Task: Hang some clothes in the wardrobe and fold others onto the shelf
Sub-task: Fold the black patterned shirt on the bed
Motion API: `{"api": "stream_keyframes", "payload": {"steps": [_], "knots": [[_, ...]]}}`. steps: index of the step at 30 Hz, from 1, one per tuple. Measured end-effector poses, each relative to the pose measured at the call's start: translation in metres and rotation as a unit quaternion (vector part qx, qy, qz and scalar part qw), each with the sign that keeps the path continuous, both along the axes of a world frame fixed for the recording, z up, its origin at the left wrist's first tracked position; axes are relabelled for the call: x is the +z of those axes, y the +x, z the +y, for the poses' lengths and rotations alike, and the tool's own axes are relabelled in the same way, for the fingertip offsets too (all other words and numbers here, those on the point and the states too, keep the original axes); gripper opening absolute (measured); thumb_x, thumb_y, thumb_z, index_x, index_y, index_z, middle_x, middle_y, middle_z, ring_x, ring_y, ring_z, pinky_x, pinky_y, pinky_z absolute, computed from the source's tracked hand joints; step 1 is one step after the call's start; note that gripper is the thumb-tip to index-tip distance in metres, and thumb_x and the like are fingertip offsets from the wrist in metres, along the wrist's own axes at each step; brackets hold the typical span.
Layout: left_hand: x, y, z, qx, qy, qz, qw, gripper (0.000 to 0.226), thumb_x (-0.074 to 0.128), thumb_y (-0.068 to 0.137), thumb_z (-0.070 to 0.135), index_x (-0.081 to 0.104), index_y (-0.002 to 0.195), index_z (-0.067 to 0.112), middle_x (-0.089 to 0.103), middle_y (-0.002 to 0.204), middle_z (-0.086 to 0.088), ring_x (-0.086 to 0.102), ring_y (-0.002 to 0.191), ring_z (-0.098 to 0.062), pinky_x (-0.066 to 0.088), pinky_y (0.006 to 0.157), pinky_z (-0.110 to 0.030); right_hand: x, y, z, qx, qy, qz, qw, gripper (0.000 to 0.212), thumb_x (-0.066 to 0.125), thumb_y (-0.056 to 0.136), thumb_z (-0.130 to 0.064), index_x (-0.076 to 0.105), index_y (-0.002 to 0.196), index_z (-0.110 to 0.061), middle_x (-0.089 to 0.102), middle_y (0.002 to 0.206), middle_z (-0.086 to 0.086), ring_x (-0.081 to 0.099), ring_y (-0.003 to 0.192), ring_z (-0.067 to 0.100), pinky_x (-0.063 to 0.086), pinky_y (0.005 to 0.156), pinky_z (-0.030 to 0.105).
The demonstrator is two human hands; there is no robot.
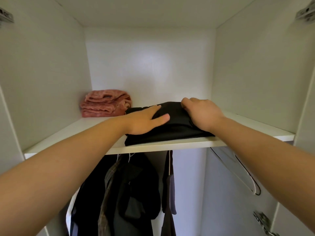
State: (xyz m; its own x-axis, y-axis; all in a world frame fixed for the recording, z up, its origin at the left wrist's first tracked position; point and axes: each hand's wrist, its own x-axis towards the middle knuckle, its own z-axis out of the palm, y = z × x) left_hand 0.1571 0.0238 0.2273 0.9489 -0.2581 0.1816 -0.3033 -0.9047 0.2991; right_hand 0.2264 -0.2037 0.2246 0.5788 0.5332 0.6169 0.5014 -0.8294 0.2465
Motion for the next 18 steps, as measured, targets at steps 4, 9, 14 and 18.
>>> {"api": "stream_keyframes", "payload": {"steps": [4,9,14,18], "knots": [[-0.005,0.008,0.013,-0.034,0.107,0.004,0.994,0.124,0.066,0.074,0.072,-0.013,0.157,0.024,-0.007,0.166,0.006,0.001,0.153,-0.015,0.011,0.125,-0.042,0.011,-0.019,-0.008,-0.009,-0.007,0.081,0.997,0.047,0.026,0.095,-0.070,0.051,0.101,-0.031,0.062,0.079,-0.004,0.058,0.077,0.024,0.042,0.070,0.034],[-0.008,0.038,0.017,-0.025,0.176,-0.034,0.983,0.102,0.053,0.090,0.064,-0.016,0.156,0.029,0.000,0.167,0.002,0.012,0.152,-0.021,0.016,0.123,-0.045,0.021,-0.017,0.007,-0.049,-0.109,0.129,0.984,0.044,0.039,0.095,-0.067,0.053,0.098,-0.025,0.047,0.072,-0.007,0.052,0.079,0.023,0.037,0.066,0.033],[-0.004,0.068,0.007,0.088,0.415,-0.106,0.899,0.078,0.024,0.098,0.065,-0.005,0.158,0.026,0.044,0.151,-0.004,0.055,0.121,-0.024,0.047,0.092,-0.038,0.020,0.021,0.036,-0.090,-0.162,0.165,0.969,0.044,0.038,0.102,-0.050,0.061,0.111,-0.013,0.057,0.092,0.001,0.051,0.088,0.022,0.039,0.076,0.032],[0.000,0.112,0.008,0.115,0.502,-0.113,0.850,0.077,0.019,0.098,0.067,0.001,0.158,0.024,0.063,0.117,-0.003,0.061,0.093,-0.022,0.041,0.067,-0.034,0.021,0.061,0.054,-0.114,-0.167,0.213,0.956,0.041,0.035,0.105,-0.043,0.060,0.106,-0.010,0.054,0.097,0.003,0.048,0.101,0.022,0.036,0.080,0.032]]}}
